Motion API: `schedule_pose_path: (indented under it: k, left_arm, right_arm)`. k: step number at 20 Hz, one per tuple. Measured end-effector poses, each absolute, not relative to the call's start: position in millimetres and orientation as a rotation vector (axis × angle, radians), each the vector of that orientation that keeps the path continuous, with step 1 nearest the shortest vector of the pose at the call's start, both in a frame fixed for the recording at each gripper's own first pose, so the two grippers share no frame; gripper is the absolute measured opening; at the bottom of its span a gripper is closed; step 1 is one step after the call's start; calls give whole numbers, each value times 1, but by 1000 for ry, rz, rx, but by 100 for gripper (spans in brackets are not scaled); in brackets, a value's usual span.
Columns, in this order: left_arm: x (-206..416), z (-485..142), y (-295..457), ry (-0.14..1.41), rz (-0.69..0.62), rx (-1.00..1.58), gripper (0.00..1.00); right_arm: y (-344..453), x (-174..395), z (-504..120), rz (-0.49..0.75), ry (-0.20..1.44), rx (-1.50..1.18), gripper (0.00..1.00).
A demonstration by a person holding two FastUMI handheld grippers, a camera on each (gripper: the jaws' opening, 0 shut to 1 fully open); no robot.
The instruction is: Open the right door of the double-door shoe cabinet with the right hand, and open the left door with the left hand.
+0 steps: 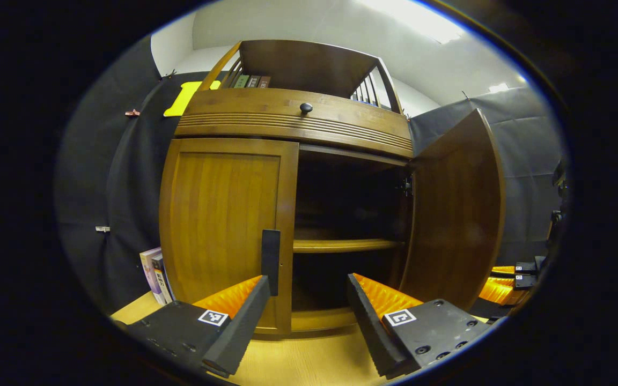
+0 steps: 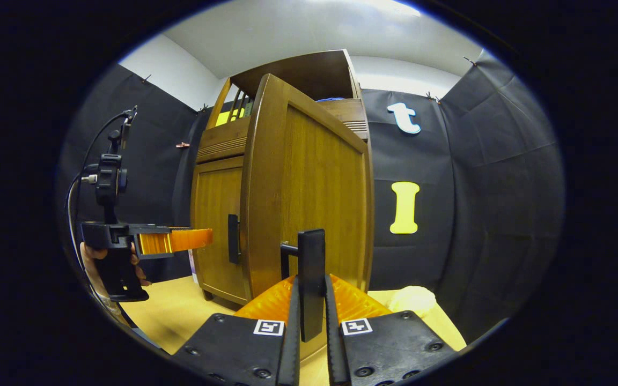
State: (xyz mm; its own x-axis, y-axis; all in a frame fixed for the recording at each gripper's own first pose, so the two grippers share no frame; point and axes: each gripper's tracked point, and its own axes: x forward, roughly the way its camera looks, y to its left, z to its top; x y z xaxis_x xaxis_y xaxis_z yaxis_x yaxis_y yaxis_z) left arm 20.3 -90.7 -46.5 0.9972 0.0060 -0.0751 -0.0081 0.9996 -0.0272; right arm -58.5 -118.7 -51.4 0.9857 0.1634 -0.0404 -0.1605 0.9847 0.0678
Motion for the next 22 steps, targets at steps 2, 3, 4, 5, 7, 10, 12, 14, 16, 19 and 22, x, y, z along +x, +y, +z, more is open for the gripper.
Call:
schedule_pose_path:
  k: [2,3,4,5,7,10,12,14,16,19,22]
  left_arm:
    - [25,-48,-94,72,5,-28,90]
    - [27,-49,-94,71,6,-26,90]
    - [30,-49,-94,67,8,-23,90]
    - [32,-48,-93,61,14,-22,90]
    - [36,-46,-88,41,30,-19,94]
    - [44,-45,-74,-1,65,23,87]
    - [53,-45,-65,-31,82,39,90]
    - [64,-46,-53,-62,102,39,90]
    - [78,-50,-42,-75,124,49,86]
    - [102,-62,-32,-60,130,47,87]
    - [120,-72,-20,-45,153,57,78]
  right_arm:
    - [-132,-61,-51,146,43,66,24]
    - [-140,-63,-51,136,42,74,29]
    - [-149,-63,-50,122,41,88,29]
    - [-160,-64,-51,101,46,108,29]
    - [-177,-65,-51,66,44,119,24]
    - [-201,-70,-47,9,21,68,19]
    - [-214,-77,-41,-21,-2,27,19]
    - [-228,-83,-33,-60,-25,2,19]
    - [-238,-89,-30,-77,-38,11,18]
    - [-233,-93,-31,-37,-26,80,19]
    - [-228,-98,-28,-1,-25,91,19]
